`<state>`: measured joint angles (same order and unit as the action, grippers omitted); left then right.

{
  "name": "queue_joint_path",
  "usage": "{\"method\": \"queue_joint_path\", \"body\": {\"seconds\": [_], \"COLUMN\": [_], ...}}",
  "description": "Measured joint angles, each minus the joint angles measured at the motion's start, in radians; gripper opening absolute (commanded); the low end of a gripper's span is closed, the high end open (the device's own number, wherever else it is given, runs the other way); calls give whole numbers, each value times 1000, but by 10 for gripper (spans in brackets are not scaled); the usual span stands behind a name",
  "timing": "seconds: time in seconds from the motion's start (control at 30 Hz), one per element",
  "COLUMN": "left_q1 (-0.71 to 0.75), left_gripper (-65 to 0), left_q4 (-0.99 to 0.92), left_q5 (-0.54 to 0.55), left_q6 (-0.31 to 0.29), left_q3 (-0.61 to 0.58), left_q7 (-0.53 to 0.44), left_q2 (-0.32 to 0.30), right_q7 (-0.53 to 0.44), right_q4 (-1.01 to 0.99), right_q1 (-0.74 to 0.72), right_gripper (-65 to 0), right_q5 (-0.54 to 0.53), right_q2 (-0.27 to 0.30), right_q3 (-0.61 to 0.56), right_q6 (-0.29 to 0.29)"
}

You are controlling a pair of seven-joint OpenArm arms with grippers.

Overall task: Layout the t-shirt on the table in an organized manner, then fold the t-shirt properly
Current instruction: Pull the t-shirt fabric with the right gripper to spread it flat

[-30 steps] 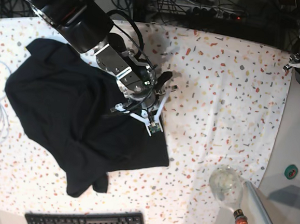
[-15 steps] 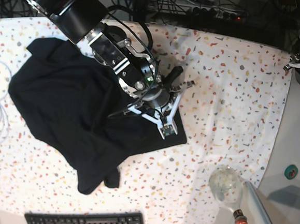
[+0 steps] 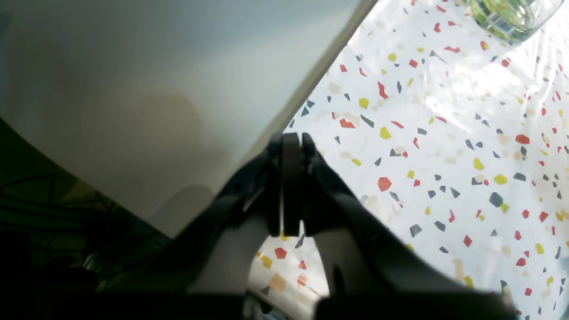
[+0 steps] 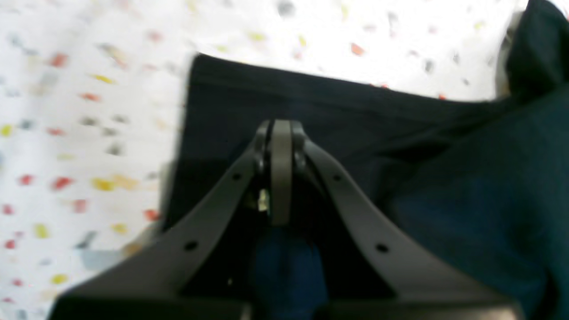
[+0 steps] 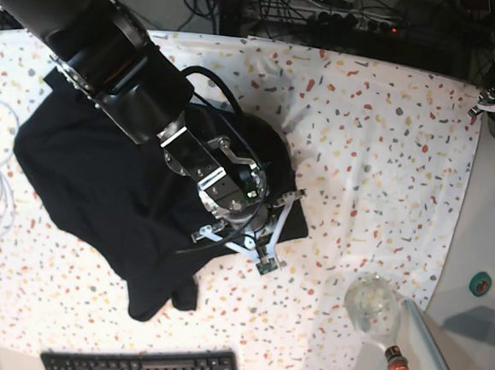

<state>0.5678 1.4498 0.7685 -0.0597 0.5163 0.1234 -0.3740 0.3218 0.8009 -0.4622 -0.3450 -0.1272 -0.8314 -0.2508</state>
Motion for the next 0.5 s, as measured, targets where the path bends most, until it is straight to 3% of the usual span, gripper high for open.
{"method": "queue_joint_path", "body": {"seconds": [0.13, 0.33, 0.5], "left_q1": [-1, -25, -22], "left_gripper": [-650, -650, -650], "left_q4": [-1, -1, -1], "left_q5": [0, 0, 0], "left_q6": [0, 0, 0], "left_q3": [0, -2, -2], "left_q7": [0, 0, 3], "left_q2": [0, 0, 3], "right_q7": [-31, -66, -135], "right_q4": [-84, -144, -126], "right_q1": [-3, 29, 89], "right_gripper": [-650, -650, -650], "right_q5": [1, 2, 31], "right_q2": [2, 3, -2], "right_q3": [73, 72, 79], "right_q6": [0, 2, 60]}}
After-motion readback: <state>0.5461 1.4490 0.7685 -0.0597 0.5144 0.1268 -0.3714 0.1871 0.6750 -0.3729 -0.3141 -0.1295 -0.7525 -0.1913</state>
